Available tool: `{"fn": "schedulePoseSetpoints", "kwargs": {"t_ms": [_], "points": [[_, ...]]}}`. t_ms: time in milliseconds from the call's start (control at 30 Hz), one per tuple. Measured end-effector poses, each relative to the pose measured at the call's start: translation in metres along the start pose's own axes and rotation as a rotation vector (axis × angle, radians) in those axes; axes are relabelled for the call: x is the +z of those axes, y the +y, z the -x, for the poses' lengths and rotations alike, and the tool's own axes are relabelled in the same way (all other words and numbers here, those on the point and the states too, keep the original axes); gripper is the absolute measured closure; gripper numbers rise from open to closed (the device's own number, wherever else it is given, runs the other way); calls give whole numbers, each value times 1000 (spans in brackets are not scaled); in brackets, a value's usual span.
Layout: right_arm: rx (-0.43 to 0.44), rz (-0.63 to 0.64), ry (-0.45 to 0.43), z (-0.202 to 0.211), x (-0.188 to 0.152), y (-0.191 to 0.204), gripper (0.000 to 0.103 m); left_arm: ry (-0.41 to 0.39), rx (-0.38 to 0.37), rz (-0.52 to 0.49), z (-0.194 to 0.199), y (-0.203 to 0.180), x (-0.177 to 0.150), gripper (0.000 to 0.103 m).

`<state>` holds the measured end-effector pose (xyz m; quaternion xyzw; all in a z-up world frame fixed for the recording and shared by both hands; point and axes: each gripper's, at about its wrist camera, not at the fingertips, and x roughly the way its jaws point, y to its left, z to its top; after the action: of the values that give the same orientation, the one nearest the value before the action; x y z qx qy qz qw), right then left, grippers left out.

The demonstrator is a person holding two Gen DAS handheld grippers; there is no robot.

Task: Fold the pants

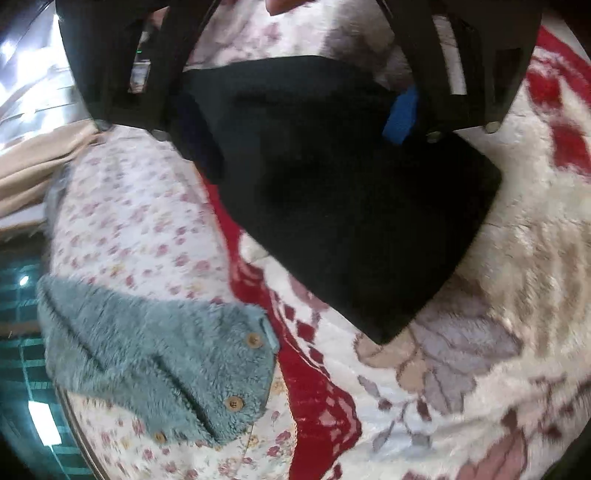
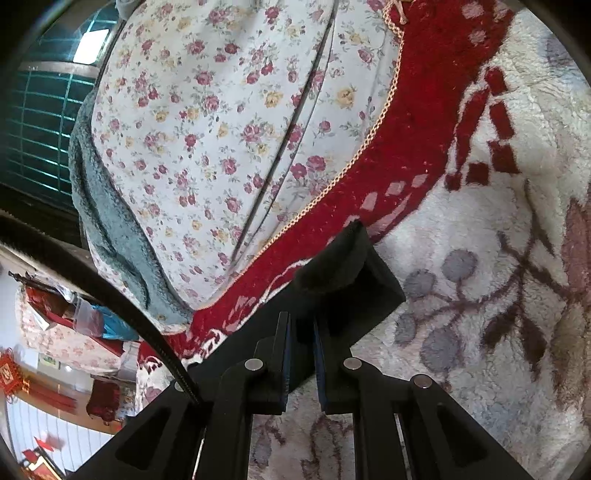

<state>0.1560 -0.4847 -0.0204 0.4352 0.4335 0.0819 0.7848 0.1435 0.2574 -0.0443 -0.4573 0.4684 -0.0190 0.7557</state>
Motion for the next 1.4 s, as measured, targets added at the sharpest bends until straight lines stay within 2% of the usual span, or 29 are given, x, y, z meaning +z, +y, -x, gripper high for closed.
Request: {"fn": "schedulePoseSetpoints", "kwargs": {"t_ms": [33,67,200,300,367,433,467,500,533,600,633,733,800,933,1000,1100,1133,1167,1200,1233,1300,1400], "points": [[4,-7,-3,2,0,-1,93,-9,38,-8,0,0,-3,45],[7,-12,-5,3,0,-2,93,-12,63,-12,-1,0,-5,48],[13,-15,15,-2,0,-1,93,-2,47,-38,-3,1,-8,48],[-3,-17,23,-5,1,-2,93,-6,65,-63,-7,-2,-10,49],[-21,-38,18,-7,3,-7,93,-30,89,-88,-7,-6,-12,57],[-37,-64,20,-9,5,-14,93,-29,99,-114,-11,-9,-13,80],[-55,-75,21,-11,7,-17,91,-17,95,-124,-13,-10,-13,82],[-79,-72,25,-14,8,-18,91,-19,98,-132,-14,-11,-13,92],[-99,-56,32,-16,9,-18,91,-26,103,-145,-14,-12,-13,96],[-151,-2,14,-15,9,-11,93,-56,92,-176,-7,-17,-12,98],[-147,34,-8,-10,10,-4,98,-76,92,-199,-4,-23,-11,98],[-104,89,-52,-1,20,15,98,-122,63,-241,4,-41,3,98],[-40,56,-67,-3,38,20,98,-137,40,-225,3,-53,24,98],[19,-61,-69,-34,75,20,98,-149,18,-193,-13,-75,73,98],[5,-99,-62,-57,92,20,98,-128,54,-167,-35,-81,99,98],[6,-141,-88,-91,111,19,98,-102,133,-194,-74,-87,126,97],[-12,-124,-103,-97,115,20,96,-79,176,-201,-85,-85,131,97],[-74,-94,-86,-111,118,22,73,-53,230,-194,-95,-84,132,96],[-118,-99,-10,-124,117,19,53,-14,282,-184,-107,-81,131,93],[-99,-117,38,-130,115,16,40,-1,279,-183,-111,-79,129,85],[-45,-128,44,-121,107,10,40,-33,233,-188,-106,-77,124,78],[-75,-95,16,-99,98,3,40,-92,220,-180,-93,-72,123,78]]}}
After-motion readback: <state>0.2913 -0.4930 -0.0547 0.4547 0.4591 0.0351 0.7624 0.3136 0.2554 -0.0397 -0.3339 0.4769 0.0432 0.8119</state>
